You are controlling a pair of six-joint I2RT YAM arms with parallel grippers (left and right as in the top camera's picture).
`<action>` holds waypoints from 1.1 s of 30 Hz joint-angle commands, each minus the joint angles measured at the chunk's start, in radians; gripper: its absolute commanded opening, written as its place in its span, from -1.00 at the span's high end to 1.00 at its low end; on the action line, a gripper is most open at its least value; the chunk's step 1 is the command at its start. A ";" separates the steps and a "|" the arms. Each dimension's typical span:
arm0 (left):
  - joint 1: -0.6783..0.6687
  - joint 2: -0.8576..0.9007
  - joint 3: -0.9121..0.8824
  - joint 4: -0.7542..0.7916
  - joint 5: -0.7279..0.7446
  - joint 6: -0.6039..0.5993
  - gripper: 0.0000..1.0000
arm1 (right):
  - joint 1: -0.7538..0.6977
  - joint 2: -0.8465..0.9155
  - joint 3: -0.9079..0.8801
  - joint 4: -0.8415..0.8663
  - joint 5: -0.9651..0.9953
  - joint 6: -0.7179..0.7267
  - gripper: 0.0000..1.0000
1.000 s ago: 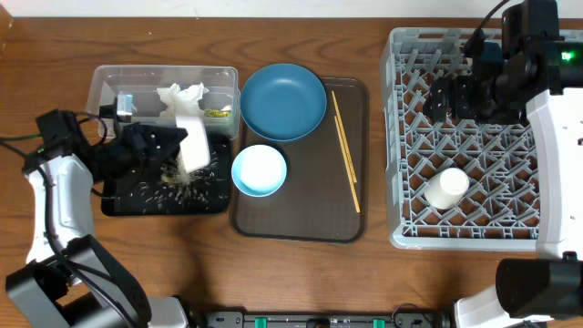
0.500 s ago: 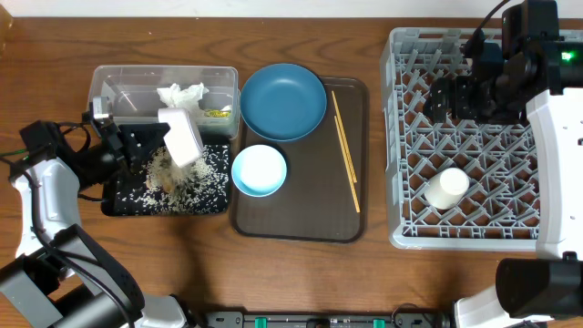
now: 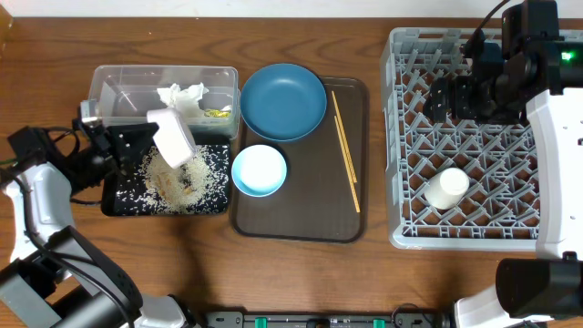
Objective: Sort waste into correct bins and load items into the dishwasher rack
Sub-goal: 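Hold pink bowl tipped with left gripper to empty remaining rice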
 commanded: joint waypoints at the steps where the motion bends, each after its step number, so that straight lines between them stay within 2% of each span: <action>1: 0.018 0.005 -0.005 0.000 0.030 -0.040 0.88 | 0.010 0.003 -0.001 -0.002 -0.005 -0.018 -0.98; 6: 0.018 0.005 -0.005 0.064 0.031 -0.074 0.88 | 0.010 0.003 -0.001 0.001 -0.005 -0.018 -0.99; 14: 0.020 0.005 -0.005 0.055 0.030 -0.138 0.88 | 0.010 0.003 -0.001 0.000 -0.005 -0.019 -0.99; 19: 0.020 0.005 -0.005 0.039 0.029 -0.138 0.88 | 0.010 0.003 -0.001 0.000 -0.005 -0.019 -0.98; 24: 0.020 0.005 -0.005 0.017 0.030 -0.248 0.88 | 0.010 0.003 -0.001 -0.001 -0.005 -0.019 -0.98; 33: 0.020 0.003 -0.005 0.016 0.030 -0.269 0.88 | 0.010 0.003 -0.001 -0.002 -0.005 -0.019 -0.98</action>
